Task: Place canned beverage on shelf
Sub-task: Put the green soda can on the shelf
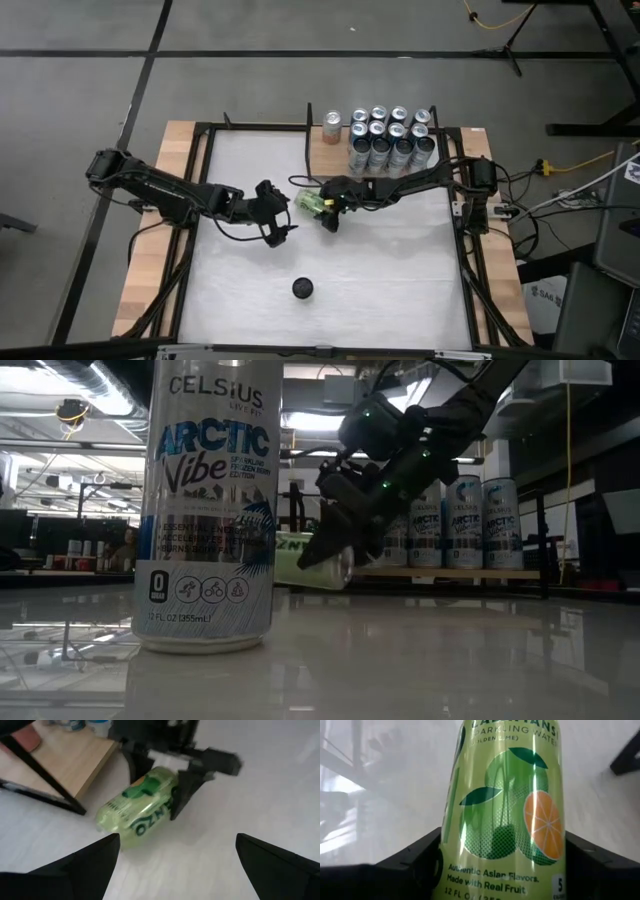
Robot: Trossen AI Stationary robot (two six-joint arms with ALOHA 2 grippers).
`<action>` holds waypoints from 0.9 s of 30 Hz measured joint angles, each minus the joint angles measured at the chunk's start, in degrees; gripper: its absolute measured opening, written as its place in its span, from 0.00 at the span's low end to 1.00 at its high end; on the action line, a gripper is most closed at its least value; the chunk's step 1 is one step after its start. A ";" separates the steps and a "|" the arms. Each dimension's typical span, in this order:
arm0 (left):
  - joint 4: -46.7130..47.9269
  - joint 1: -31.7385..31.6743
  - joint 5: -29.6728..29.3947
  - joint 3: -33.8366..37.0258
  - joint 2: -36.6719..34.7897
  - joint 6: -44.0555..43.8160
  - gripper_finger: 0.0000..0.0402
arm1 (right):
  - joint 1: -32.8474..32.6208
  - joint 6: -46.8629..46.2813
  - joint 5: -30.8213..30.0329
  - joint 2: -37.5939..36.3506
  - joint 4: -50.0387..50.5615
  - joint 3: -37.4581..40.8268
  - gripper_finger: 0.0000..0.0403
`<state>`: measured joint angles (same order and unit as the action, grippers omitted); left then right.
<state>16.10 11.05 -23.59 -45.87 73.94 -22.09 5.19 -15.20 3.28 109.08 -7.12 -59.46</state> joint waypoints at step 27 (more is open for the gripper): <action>9.88 -0.04 3.23 -0.07 -23.61 -13.28 0.97 | -9.50 18.64 -12.63 -0.17 -27.42 -0.15 0.74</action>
<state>25.98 11.00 -20.36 -45.93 50.33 -35.38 -4.31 3.43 -9.35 108.90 -34.54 -59.61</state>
